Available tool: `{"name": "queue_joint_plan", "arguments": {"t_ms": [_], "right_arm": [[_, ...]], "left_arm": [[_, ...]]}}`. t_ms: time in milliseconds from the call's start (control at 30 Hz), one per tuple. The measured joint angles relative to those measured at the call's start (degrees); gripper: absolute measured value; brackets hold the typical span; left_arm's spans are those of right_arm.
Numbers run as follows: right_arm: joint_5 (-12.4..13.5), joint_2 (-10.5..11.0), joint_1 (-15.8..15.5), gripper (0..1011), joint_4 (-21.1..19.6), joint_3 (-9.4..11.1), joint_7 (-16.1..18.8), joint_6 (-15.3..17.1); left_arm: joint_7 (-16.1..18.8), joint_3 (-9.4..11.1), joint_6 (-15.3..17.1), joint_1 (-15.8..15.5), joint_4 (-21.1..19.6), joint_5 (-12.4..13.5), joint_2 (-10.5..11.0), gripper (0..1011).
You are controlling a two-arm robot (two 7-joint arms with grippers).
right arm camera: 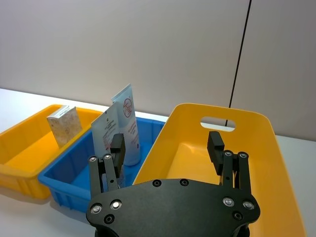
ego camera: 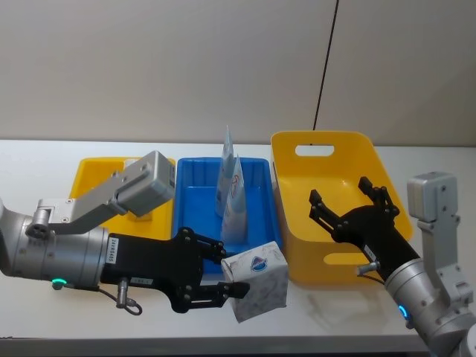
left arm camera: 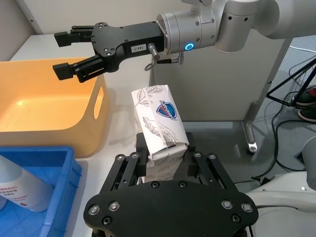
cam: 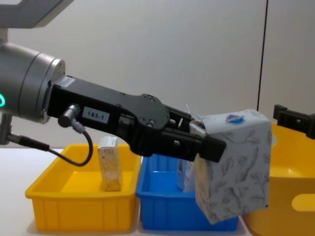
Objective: Bimanual collaborative sorting of washing and personal care products
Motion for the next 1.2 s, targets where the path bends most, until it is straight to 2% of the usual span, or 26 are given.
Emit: {"name": "queue_joint_plan", "arguments": {"t_ms": [333,533,933,1200], "right_arm": [[0.01,0.08,0.02,1002,0.05,0.0,0.3,0.0],[0.29,0.93,0.34,1002,0.53,0.0,2.32,-0.2],[2.36,4.86,1.6,1002,2.37,0.05,10.9,-1.53],[4.39,8.59,2.59,1002,3.63,0.0,17.98,-2.64]], "left_arm": [[0.18,0.09,-0.22,0.0,0.22,-0.06,-0.05,383],[0.23,0.13,-0.29,0.0,0.28,-0.08,-0.08,382],[0.31,0.17,-0.35,0.0,0.35,-0.1,-0.11,383],[0.33,0.17,-0.38,0.0,0.37,-0.1,-0.11,382]]}}
